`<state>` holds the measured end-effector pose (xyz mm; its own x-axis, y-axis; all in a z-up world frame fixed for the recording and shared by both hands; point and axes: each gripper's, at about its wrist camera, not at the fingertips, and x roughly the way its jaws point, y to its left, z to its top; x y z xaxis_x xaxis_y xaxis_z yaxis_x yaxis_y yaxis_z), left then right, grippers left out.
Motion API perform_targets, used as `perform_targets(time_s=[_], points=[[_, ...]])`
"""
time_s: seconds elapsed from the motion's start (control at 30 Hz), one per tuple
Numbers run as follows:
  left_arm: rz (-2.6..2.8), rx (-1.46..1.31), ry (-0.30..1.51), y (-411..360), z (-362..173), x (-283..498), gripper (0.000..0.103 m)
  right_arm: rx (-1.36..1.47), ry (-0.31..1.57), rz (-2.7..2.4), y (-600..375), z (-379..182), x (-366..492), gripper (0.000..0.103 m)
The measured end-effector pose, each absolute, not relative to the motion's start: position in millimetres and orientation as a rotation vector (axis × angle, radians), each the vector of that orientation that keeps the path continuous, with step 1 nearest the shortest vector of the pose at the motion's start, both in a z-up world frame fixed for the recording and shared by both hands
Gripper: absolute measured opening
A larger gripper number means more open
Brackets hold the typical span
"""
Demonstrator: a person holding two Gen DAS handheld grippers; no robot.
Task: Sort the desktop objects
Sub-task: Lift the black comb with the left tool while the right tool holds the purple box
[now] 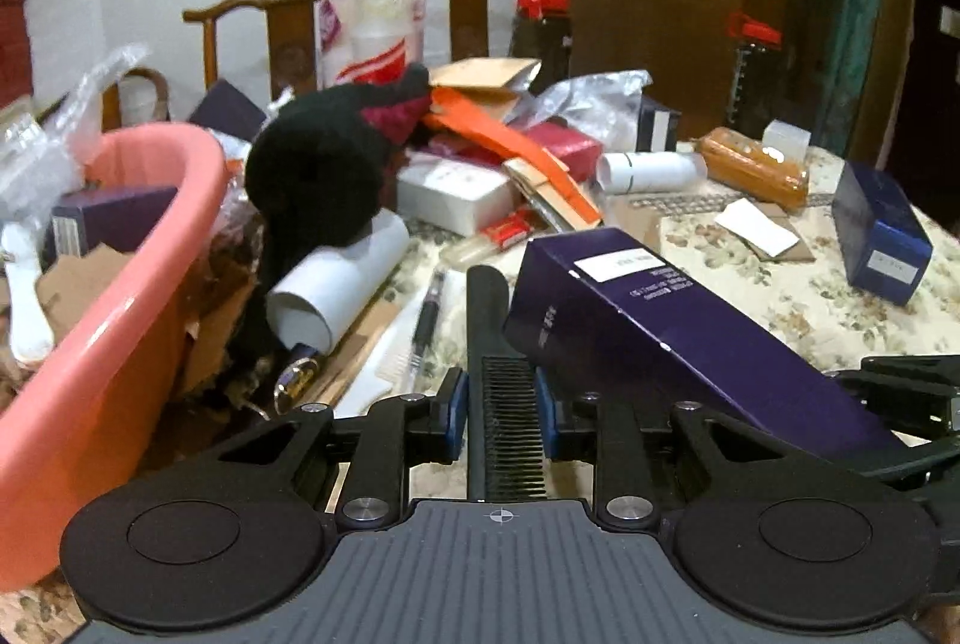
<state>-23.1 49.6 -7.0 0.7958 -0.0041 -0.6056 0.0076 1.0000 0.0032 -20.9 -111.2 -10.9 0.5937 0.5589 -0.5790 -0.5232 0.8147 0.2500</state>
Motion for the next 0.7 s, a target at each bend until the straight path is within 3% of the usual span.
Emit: perform_targets(time_s=[0.23,0.7], points=[[-0.025,-0.103,0.720,58,-13,-17,0.021,0.073,0.704,0.628,-111,-13,-18,0.065],[-0.039,-0.101,0.659,53,-2,-29,0.018,0.093,0.646,0.639,-110,-10,-26,0.064]])
